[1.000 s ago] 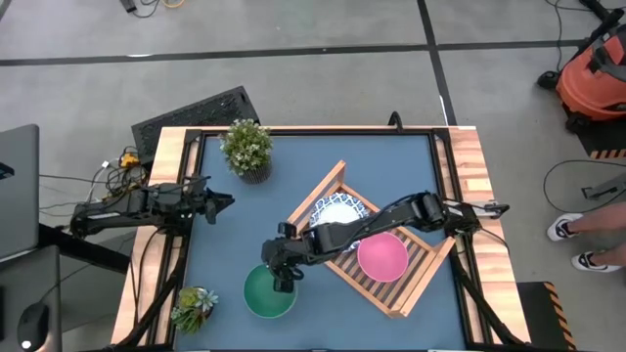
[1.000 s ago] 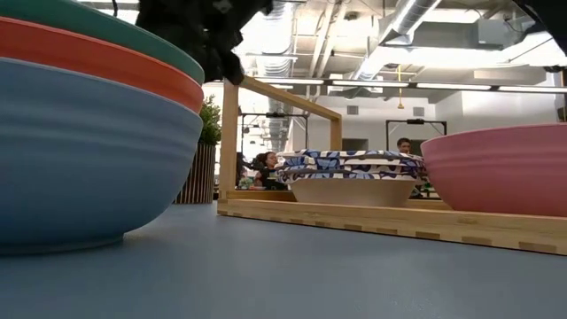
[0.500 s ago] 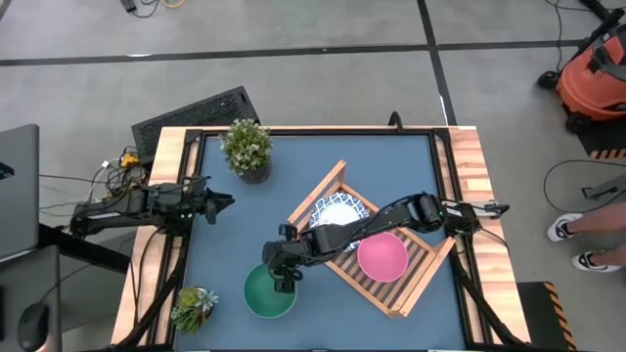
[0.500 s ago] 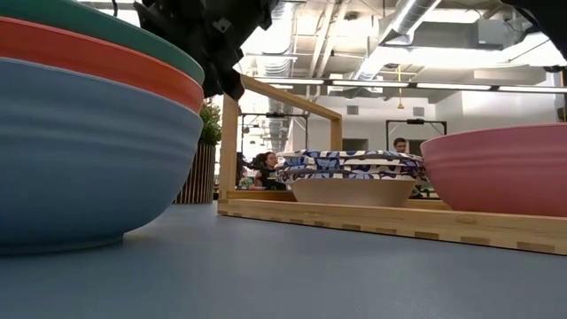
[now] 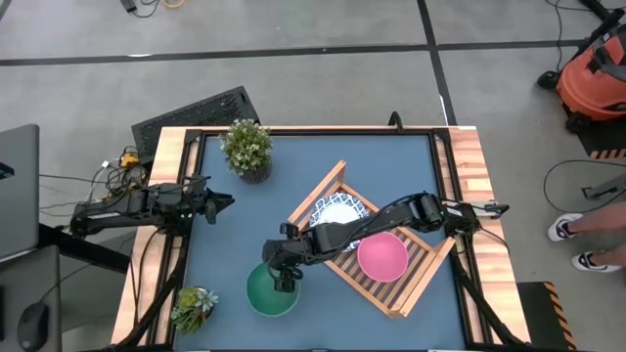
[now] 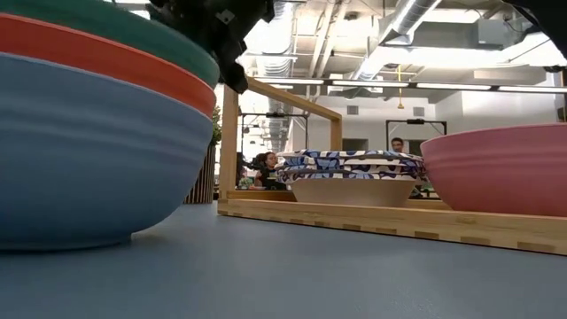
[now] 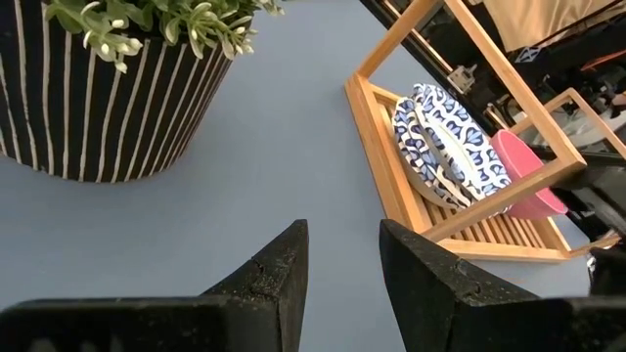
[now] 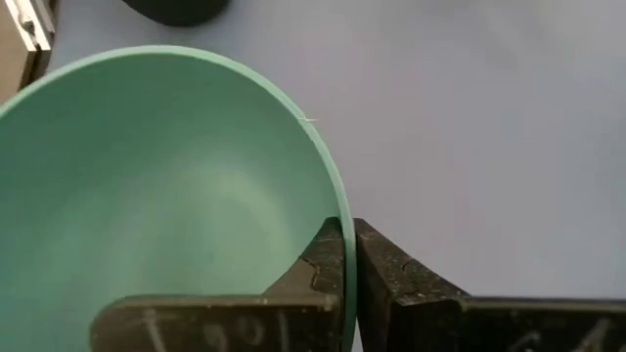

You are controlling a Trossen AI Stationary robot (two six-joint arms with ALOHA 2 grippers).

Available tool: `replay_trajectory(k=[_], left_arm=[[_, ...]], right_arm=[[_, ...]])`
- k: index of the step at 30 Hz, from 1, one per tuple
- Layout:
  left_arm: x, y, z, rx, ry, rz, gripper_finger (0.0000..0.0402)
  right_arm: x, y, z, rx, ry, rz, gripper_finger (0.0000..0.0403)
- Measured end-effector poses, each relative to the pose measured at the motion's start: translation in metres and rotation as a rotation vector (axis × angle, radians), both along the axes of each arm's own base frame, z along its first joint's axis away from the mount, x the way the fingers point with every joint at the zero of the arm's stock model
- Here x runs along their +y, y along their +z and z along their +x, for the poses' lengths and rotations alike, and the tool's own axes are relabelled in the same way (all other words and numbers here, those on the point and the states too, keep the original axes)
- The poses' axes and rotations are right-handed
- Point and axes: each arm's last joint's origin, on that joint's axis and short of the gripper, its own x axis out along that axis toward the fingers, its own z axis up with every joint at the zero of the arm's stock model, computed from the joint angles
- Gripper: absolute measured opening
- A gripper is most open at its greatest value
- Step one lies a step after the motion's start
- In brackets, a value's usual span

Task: Place and stack bowls onto a shelf
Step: Stack the green bowl on the top of the pink bowl on the shelf

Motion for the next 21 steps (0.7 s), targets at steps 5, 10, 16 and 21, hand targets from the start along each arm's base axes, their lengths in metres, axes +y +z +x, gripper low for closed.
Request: replay_trajectory(k=[5,10,16,21], left_arm=[[0.000,0.000,0.000,0.000,0.000,-0.001,0.0112],[0.000,0.000,0.000,0.000,0.000,-0.001,0.0112],[0.000,0.000,0.000,-0.002,0.002,-0.006,0.0112],[0.000,0.000,0.000,-0.004,0.003,-0.007,0.0112]], right_arm=[[0.000,0.016,0.001,-0.017,-0.001,0.006,0.0027],[-0.001,0.046,0.000,-0.046,0.012,-0.001,0.0027],[-0.009,0.085,-0.009,-0.035,0.051,0.043,0.0029],[-0.013,0.133,-0.046,-0.051,0.039,0.047,0.0028]])
